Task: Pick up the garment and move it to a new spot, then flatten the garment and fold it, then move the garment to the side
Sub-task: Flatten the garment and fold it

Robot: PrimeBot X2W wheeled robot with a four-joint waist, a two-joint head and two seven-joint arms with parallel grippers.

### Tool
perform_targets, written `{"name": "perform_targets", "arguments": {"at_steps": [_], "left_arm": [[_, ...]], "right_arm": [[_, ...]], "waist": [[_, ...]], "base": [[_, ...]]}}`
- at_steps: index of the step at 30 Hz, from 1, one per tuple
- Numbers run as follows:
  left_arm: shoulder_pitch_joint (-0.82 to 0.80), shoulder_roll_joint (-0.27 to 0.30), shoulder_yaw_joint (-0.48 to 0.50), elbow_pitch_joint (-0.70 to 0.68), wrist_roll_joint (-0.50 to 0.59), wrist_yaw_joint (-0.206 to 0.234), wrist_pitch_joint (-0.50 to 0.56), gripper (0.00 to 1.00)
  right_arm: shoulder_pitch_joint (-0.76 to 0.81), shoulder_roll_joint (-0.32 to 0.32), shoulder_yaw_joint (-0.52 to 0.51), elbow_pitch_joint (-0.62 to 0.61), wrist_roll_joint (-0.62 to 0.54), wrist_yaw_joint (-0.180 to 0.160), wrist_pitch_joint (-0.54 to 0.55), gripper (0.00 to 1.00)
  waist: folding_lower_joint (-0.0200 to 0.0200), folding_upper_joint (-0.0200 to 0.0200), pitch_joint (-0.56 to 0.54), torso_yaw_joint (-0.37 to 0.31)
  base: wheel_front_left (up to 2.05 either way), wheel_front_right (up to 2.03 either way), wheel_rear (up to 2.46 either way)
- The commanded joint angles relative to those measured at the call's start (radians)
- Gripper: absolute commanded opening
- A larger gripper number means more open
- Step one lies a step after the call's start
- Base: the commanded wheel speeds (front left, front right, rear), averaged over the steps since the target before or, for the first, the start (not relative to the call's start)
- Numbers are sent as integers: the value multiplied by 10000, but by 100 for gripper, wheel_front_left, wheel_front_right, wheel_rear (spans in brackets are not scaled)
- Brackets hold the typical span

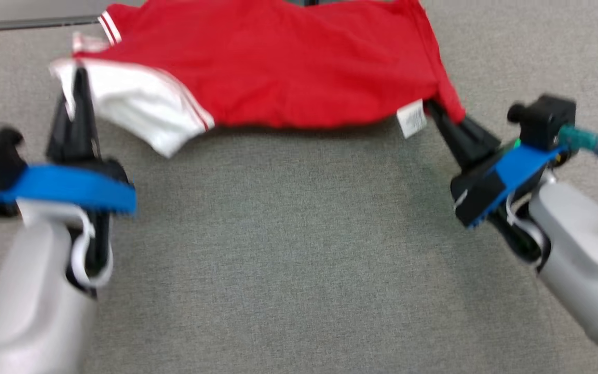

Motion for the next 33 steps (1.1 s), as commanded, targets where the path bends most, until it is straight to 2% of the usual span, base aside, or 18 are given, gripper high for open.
{"name": "perform_targets", "arguments": {"at_steps": [1, 2, 4, 11, 19, 27, 33], "left_arm": [[721, -135, 95, -354, 31, 141, -48, 0], [721, -135, 95, -354, 31, 141, -48, 0], [2147, -325, 250, -968, 105, 363, -51, 0], [4373, -719, 249, -1912, 47, 731, -50, 0], [6725, -798, 279, -3020, -150, 1313, 8, 0], [8344, -646, 175, -4144, -190, 1847, 355, 0], [8596, -605, 85, -4451, -207, 1944, 528, 0]], "right_arm": [[627, -85, -7, -131, -28, -1, -32, 0], [627, -85, -7, -131, -28, -1, -32, 0], [1475, -241, -17, -326, -59, -1, -34, 0], [3008, -538, 100, -606, -243, 1, -34, 0], [5138, -883, -133, -1165, -234, -1, -34, 0], [7064, -1421, -750, -2269, -309, -1, 339, 0], [7724, -1356, -1395, -2930, -657, 1, 759, 0]], "waist": [[1, 0, -269, -58], [1, 0, -269, -58], [1, 0, -653, 38], [1, 0, -1369, 235], [1, 0, -2291, 440], [1, 0, -2628, 579], [1, 0, -2617, 568]], "base": [[0, 0, 0], [0, 0, 0], [0, 0, 0], [0, 0, 0], [0, 0, 0], [0, 0, 0], [0, 0, 0]]}}
